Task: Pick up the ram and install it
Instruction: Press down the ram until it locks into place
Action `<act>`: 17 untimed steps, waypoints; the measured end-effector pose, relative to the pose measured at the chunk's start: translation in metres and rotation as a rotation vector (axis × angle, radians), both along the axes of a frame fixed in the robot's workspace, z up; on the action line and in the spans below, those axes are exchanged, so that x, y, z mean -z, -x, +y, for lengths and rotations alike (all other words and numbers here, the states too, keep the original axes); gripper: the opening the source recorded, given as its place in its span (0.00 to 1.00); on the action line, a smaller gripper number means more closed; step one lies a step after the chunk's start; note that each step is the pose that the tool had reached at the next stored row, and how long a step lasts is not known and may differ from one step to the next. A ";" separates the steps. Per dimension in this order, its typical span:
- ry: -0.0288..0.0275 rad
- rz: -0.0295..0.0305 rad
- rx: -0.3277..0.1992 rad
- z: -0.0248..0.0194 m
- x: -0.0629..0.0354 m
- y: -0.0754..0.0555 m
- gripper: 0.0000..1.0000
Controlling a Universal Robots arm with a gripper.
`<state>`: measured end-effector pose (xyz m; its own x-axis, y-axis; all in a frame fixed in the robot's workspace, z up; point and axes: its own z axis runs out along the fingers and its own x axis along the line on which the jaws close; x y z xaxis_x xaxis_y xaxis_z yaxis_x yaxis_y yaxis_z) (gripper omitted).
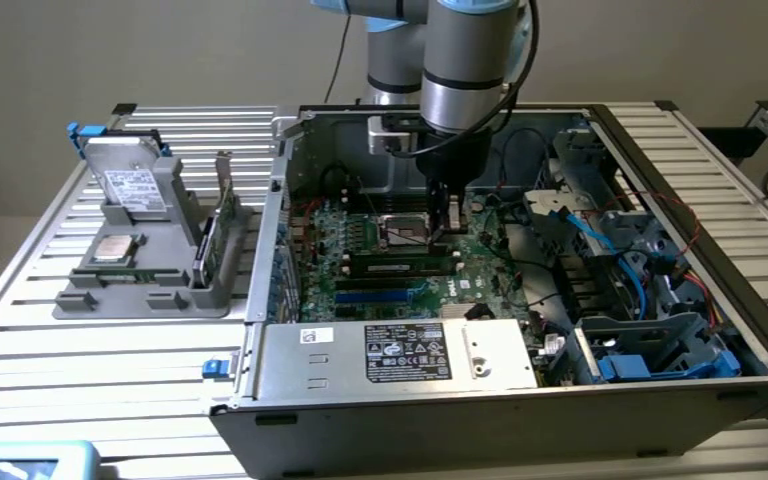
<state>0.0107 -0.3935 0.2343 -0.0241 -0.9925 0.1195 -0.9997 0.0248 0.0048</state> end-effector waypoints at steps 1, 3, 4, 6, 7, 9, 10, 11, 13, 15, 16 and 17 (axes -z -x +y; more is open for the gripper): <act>-0.0001 -0.0020 0.000 0.0000 0.0005 0.000 0.11; -0.0002 -0.0056 0.000 0.0000 0.0014 0.000 0.11; -0.0005 -0.0071 0.000 -0.0001 0.0019 0.000 0.11; -0.0013 -0.0084 0.000 -0.0001 0.0025 0.000 0.11; -0.0018 -0.0086 0.000 0.0000 0.0027 0.000 0.11; -0.0026 -0.0088 0.000 0.0002 0.0031 0.000 0.11; -0.0029 -0.0090 0.000 0.0004 0.0034 0.000 0.11; -0.0032 -0.0090 0.000 0.0005 0.0037 0.000 0.11; -0.0035 -0.0091 0.000 0.0007 0.0041 0.000 0.11; -0.0040 -0.0090 0.000 0.0008 0.0045 0.000 0.11; -0.0045 -0.0092 0.000 0.0008 0.0049 0.000 0.11; -0.0046 -0.0092 0.000 0.0008 0.0052 0.000 0.11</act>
<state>0.0103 -0.3926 0.2291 -0.0251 -0.9931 0.1147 -0.9997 0.0248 -0.0043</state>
